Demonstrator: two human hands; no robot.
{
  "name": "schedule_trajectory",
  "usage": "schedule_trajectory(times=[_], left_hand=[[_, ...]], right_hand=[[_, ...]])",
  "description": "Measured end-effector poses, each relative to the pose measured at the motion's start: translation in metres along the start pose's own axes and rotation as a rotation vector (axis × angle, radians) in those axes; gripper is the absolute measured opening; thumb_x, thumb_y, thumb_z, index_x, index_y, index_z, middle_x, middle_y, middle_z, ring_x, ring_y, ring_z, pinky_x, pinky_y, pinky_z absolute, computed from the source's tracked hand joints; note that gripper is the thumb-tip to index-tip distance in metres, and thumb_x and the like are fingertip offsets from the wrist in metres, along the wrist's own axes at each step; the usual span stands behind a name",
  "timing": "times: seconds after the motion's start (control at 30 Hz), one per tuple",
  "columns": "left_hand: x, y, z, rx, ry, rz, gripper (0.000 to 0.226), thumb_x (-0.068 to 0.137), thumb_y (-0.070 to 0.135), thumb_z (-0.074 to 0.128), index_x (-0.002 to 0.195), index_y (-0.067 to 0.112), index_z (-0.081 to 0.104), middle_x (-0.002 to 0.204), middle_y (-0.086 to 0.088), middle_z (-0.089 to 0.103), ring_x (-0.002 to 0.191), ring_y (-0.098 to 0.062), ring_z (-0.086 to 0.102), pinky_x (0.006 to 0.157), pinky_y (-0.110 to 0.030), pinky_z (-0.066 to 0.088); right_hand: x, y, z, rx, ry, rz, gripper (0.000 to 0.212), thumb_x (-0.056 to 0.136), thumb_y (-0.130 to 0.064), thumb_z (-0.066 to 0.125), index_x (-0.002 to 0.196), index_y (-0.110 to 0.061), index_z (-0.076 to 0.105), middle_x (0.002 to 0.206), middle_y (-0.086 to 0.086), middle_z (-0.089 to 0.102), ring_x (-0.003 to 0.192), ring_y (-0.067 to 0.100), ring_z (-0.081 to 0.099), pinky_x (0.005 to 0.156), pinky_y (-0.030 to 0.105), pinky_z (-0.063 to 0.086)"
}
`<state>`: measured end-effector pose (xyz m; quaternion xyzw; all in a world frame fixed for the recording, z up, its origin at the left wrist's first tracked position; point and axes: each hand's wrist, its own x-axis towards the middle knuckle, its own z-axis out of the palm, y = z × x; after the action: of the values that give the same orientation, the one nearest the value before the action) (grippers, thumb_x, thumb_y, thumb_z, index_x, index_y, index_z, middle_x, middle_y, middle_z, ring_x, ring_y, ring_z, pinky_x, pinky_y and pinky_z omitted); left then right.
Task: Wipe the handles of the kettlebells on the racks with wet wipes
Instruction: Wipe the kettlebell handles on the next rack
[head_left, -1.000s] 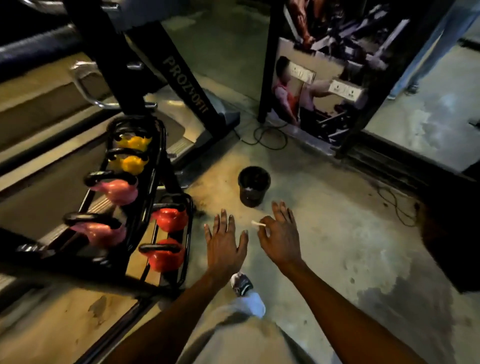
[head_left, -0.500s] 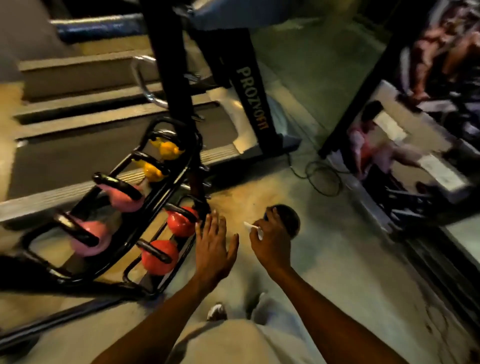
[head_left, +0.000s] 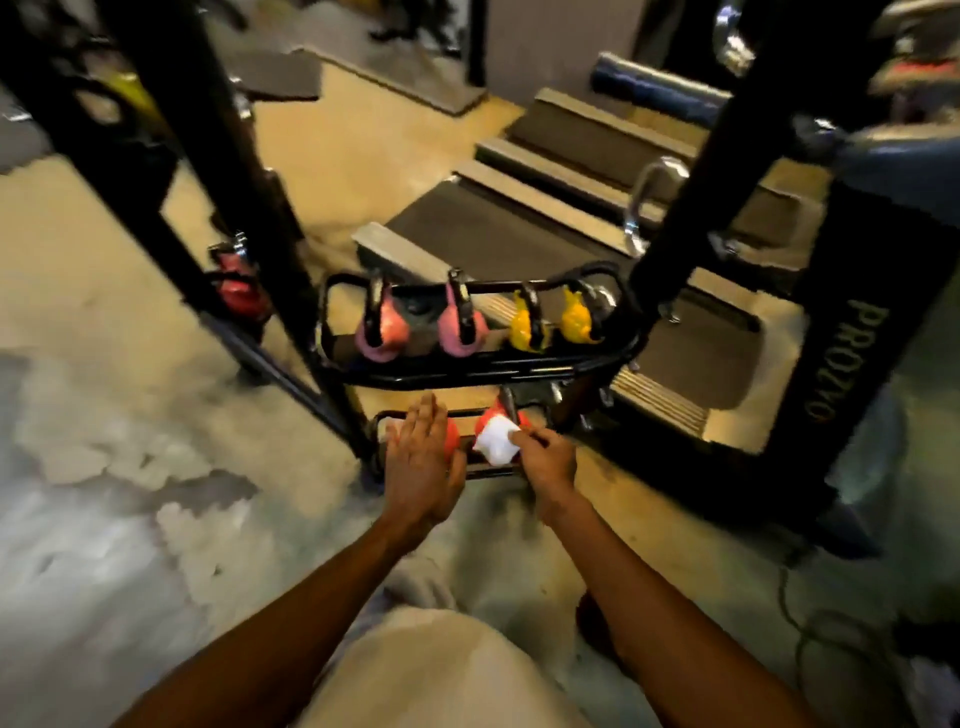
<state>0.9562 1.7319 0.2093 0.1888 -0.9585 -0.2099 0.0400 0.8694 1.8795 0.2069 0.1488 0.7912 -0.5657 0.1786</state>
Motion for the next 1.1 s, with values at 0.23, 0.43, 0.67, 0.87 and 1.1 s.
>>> schedule_trajectory(times=[0.23, 0.43, 0.67, 0.87, 1.1], left_hand=[[0.024, 0.015, -0.032, -0.576, 0.316, -0.332, 0.020, 0.093, 0.027, 0.066, 0.102, 0.017, 0.081, 0.087, 0.003, 0.079, 0.079, -0.012, 0.072, 0.071, -0.032, 0.058], [0.079, 0.022, -0.058, -0.866, 0.444, -0.558, 0.022, 0.097, 0.023, 0.072, 0.116, 0.015, 0.079, 0.101, 0.005, 0.078, 0.089, -0.003, 0.073, 0.072, -0.005, 0.050], [0.124, -0.014, -0.076, -1.093, 0.458, -0.660, 0.039, 0.098, 0.019, 0.073, 0.135, 0.008, 0.067, 0.098, 0.010, 0.075, 0.087, 0.004, 0.072, 0.073, -0.014, 0.058], [0.149, -0.022, -0.084, -1.142, 0.559, -0.737, 0.032, 0.099, -0.001, 0.065, 0.129, 0.006, 0.070, 0.116, -0.011, 0.076, 0.103, -0.019, 0.075, 0.088, -0.034, 0.064], [0.175, -0.014, -0.101, -1.043, 0.721, -0.714, 0.034, 0.097, 0.005, 0.070, 0.130, 0.015, 0.069, 0.113, -0.001, 0.077, 0.103, -0.008, 0.073, 0.086, -0.022, 0.061]], right_hand=[[0.027, -0.050, 0.048, -0.065, -0.211, -0.178, 0.004, 0.083, -0.025, 0.080, 0.084, -0.024, 0.076, 0.083, 0.001, 0.077, 0.082, 0.022, 0.074, 0.085, 0.051, 0.063], [0.042, -0.118, 0.075, -0.093, -0.401, -0.435, 0.012, 0.089, -0.009, 0.078, 0.100, -0.011, 0.073, 0.093, 0.005, 0.078, 0.087, 0.017, 0.076, 0.079, 0.035, 0.061], [0.059, -0.165, 0.111, -0.092, -0.569, -0.537, 0.020, 0.092, -0.013, 0.078, 0.109, -0.018, 0.071, 0.102, -0.011, 0.074, 0.092, -0.005, 0.071, 0.075, 0.015, 0.055], [0.086, -0.189, 0.132, -0.143, -0.719, -0.474, 0.020, 0.090, -0.008, 0.079, 0.108, -0.010, 0.073, 0.091, -0.004, 0.075, 0.075, -0.001, 0.074, 0.064, 0.017, 0.057], [0.115, -0.225, 0.145, -0.192, -0.963, -0.373, 0.007, 0.093, -0.015, 0.078, 0.097, -0.010, 0.079, 0.088, 0.007, 0.077, 0.075, 0.016, 0.074, 0.062, 0.030, 0.060]])
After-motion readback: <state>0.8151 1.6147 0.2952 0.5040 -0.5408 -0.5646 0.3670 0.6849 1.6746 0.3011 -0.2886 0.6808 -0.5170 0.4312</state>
